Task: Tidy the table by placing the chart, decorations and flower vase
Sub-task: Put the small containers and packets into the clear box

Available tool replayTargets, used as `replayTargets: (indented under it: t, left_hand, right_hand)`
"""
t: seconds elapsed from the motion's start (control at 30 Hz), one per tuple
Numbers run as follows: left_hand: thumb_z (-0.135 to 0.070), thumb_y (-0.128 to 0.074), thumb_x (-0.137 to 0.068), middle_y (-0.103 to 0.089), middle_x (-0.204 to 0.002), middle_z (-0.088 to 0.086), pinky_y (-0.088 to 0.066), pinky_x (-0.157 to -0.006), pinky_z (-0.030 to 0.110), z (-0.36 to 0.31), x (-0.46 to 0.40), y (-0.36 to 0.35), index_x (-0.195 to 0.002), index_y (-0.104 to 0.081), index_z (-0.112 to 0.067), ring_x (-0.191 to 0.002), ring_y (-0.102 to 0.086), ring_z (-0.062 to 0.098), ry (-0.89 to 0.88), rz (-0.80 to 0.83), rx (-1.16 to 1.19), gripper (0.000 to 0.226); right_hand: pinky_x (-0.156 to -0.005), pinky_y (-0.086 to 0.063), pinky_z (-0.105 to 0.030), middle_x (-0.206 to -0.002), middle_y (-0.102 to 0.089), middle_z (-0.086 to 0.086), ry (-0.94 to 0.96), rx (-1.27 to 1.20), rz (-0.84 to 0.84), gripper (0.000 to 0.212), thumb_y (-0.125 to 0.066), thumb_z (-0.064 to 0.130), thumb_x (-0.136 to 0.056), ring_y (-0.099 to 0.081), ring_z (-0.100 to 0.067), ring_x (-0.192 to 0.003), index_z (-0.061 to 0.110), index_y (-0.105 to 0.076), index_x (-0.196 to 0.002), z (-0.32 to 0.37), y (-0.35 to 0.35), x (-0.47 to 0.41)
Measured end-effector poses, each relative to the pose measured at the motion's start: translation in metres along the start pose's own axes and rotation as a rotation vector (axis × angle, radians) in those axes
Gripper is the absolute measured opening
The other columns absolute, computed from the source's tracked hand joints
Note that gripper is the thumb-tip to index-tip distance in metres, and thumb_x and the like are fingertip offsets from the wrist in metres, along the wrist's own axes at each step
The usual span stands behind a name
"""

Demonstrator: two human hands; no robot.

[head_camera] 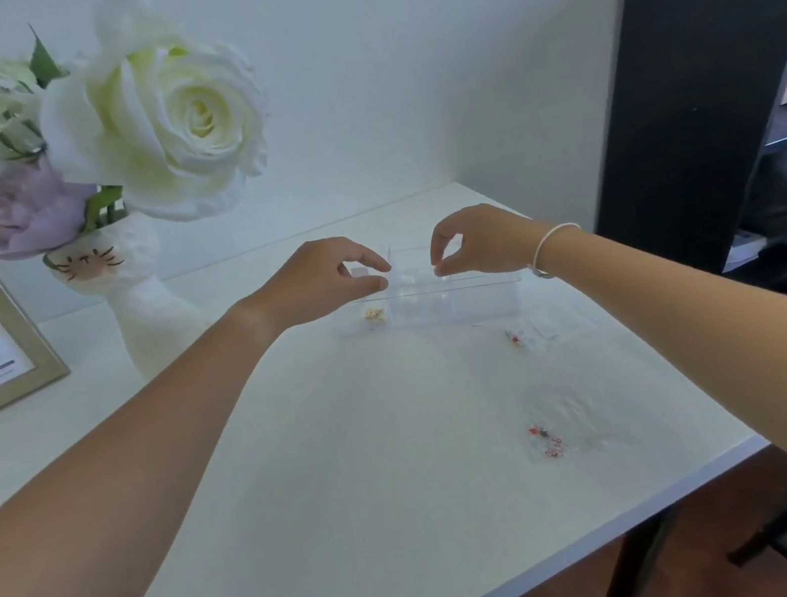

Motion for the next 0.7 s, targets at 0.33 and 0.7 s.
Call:
replayTargets:
  t: [0.33, 0.7]
  left_hand:
    - [-0.031, -0.067, -0.081, -0.062, -0.09, -0.02, -0.042, -0.068, 0.011, -0.059, 0.039, -0.059, -0.087, -0.066, -0.037, -0.073, -0.053, 0.007, -0.106, 0.101, 0.094, 0.009]
    - [-0.049, -0.066, -0.078, -0.049, -0.113, -0.012, -0.034, -0.074, 0.012, -0.081, 0.056, -0.126, -0.123, -0.056, -0.033, -0.082, -0.045, -0.002, -0.087, 0.333, -0.046, 0.049]
  right_hand:
    - [-0.054, -0.032, -0.008, -0.08, -0.056, 0.018, -0.05, -0.029, -0.126, 0.003, -0.063, 0.023, -0.082, -0.047, 0.004, -0.063, 0.022, -0.061, -0.08, -0.042, 0.029, 0.075]
    - [-0.083, -0.034, -0.024, -0.107, -0.053, 0.007, -0.225, 0.048, 0.118, 0.032, -0.069, 0.035, -0.078, -0.046, -0.013, -0.095, 0.024, -0.062, -0.107, -0.079, -0.009, 0.102]
Point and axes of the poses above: each hand's wrist, its own x-axis away from the middle knuckle, its own y-axis out of the back of the hand, z = x × y, the point moved 8 cm from there along -x, towards the middle knuckle
